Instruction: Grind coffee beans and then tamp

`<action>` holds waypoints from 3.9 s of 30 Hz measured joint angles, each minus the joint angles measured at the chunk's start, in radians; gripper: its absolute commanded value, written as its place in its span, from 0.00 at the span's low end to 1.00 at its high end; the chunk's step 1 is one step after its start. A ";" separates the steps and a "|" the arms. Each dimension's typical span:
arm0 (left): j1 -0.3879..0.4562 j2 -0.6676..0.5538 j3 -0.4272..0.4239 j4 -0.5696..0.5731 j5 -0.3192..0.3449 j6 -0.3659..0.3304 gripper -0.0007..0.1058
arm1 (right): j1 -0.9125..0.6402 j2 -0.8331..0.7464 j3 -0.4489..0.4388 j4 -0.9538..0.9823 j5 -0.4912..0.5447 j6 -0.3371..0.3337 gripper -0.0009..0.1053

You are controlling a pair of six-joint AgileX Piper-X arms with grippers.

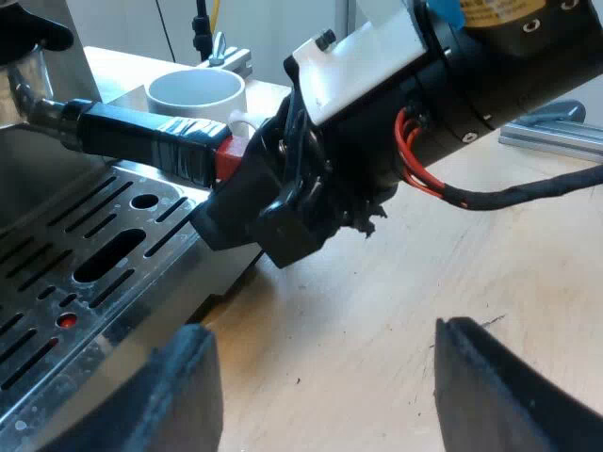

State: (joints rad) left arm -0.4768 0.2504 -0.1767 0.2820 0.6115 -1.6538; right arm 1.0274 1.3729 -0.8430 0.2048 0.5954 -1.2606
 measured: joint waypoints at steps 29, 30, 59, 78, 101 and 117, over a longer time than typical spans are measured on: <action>0.000 0.000 0.000 0.000 0.005 -0.022 0.50 | 0.162 -0.011 0.003 0.081 0.159 0.163 0.01; 0.000 0.000 0.000 0.000 0.005 -0.022 0.50 | 0.192 -0.011 0.010 0.094 0.151 0.171 0.01; 0.000 -0.004 -0.324 0.623 -0.115 0.124 0.50 | 0.356 -0.359 0.123 0.271 0.020 -0.051 0.01; 0.000 -0.006 -0.391 0.816 -0.247 0.187 0.50 | 0.269 -0.369 0.242 0.278 -0.204 -0.271 0.01; 0.000 0.151 -0.339 0.681 -0.286 0.188 0.50 | 0.202 -0.302 0.415 0.090 -0.277 -0.340 0.01; 0.000 0.151 -0.339 0.699 -0.286 0.188 0.50 | 0.202 -0.222 0.406 0.074 -0.345 -0.241 0.01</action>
State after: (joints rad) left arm -0.4768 0.4010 -0.5156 0.9815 0.3256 -1.4662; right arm 1.2291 1.1504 -0.4369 0.2785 0.2502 -1.5015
